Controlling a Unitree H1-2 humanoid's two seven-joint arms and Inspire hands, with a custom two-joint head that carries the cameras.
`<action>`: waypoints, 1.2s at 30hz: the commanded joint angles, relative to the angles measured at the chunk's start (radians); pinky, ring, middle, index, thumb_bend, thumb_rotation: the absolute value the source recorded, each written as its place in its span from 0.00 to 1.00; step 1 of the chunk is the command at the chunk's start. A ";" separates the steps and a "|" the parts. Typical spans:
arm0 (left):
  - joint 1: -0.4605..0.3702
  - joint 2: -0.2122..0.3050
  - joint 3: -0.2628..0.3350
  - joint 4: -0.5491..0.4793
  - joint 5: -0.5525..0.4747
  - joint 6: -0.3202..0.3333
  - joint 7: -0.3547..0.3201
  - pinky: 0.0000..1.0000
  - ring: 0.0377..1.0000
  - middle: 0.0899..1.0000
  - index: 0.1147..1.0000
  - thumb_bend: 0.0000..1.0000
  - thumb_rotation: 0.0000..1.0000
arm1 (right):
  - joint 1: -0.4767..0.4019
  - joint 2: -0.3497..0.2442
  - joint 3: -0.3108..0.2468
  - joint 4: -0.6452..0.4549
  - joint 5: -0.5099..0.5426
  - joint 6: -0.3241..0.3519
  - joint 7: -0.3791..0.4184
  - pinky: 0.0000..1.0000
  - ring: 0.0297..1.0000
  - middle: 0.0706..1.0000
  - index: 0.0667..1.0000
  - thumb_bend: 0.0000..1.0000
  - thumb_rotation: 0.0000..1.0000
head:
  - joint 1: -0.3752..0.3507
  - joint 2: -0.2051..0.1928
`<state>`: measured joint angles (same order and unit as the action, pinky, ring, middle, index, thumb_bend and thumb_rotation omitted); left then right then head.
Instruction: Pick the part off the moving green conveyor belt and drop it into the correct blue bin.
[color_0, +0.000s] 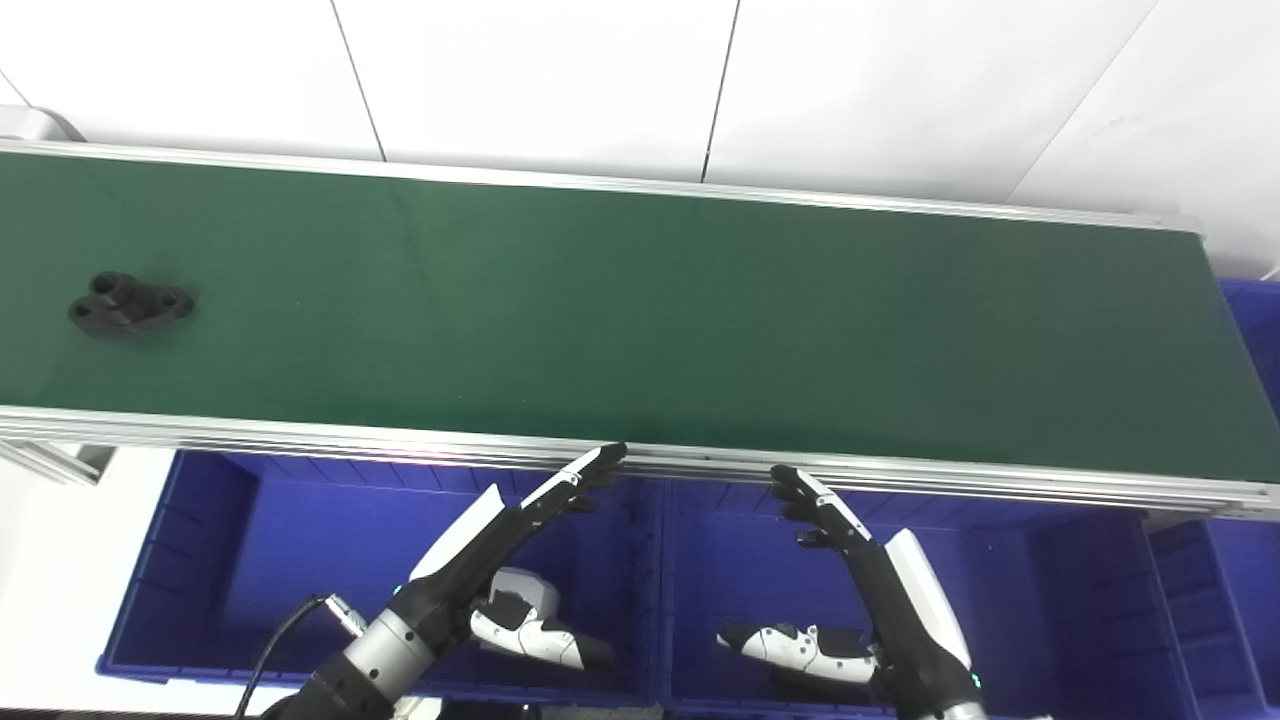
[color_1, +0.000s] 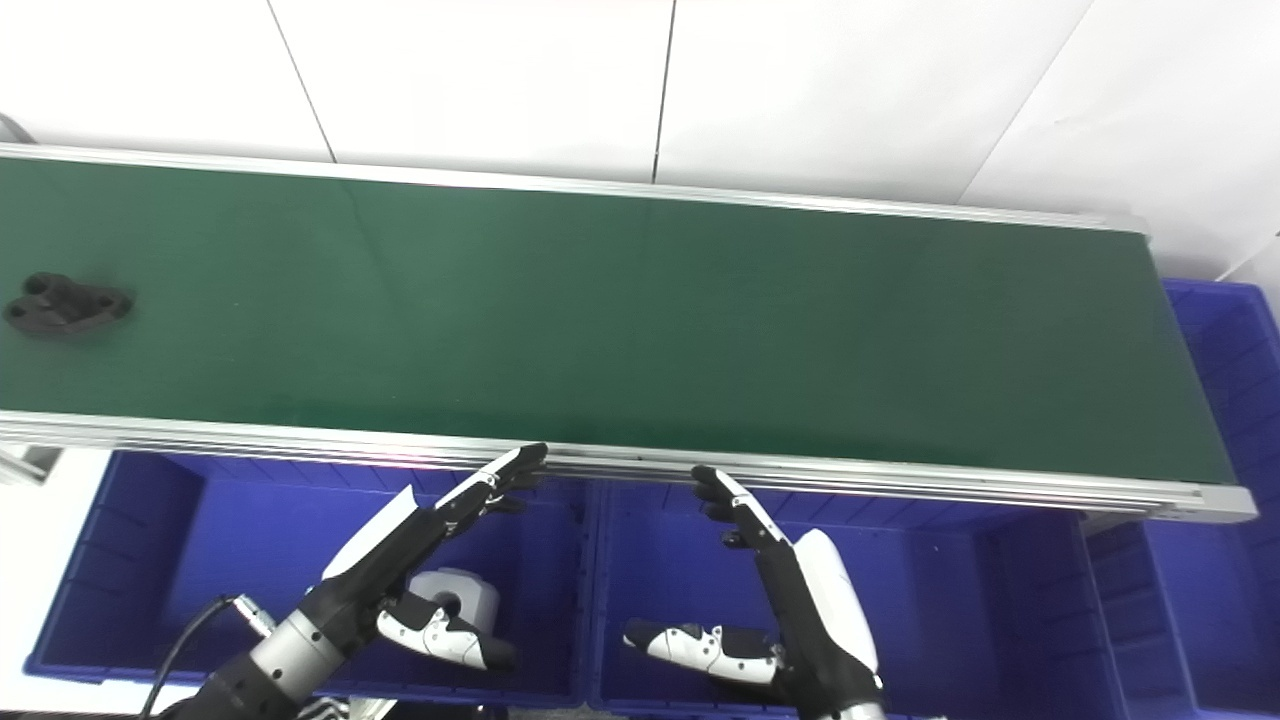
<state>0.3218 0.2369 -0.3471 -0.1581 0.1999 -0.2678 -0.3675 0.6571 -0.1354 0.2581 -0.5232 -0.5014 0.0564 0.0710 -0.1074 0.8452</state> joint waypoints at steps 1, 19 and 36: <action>-0.003 0.007 0.004 -0.023 -0.026 -0.040 0.013 0.85 0.92 0.96 0.96 0.68 0.43 | 0.013 0.007 0.003 -0.013 -0.006 -0.035 -0.017 0.76 0.83 0.85 0.89 0.83 0.35 | -0.006 0.000; -0.004 0.016 0.002 -0.008 -0.038 -0.056 0.015 0.86 0.92 0.96 0.96 0.68 0.43 | 0.014 0.014 0.006 -0.003 -0.006 -0.040 -0.020 0.77 0.84 0.85 0.89 0.82 0.30 | -0.009 -0.015; 0.000 0.001 -0.024 0.022 0.007 -0.066 0.026 0.86 0.91 0.95 0.96 0.71 0.48 | 0.016 -0.020 -0.010 0.061 0.015 -0.113 -0.053 0.76 0.83 0.85 0.88 0.81 0.28 | 0.172 -0.126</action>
<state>0.3220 0.2484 -0.3623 -0.1202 0.2101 -0.3063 -0.3519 0.6602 -0.1419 0.2560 -0.4539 -0.5024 0.0132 0.0386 0.0489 0.7288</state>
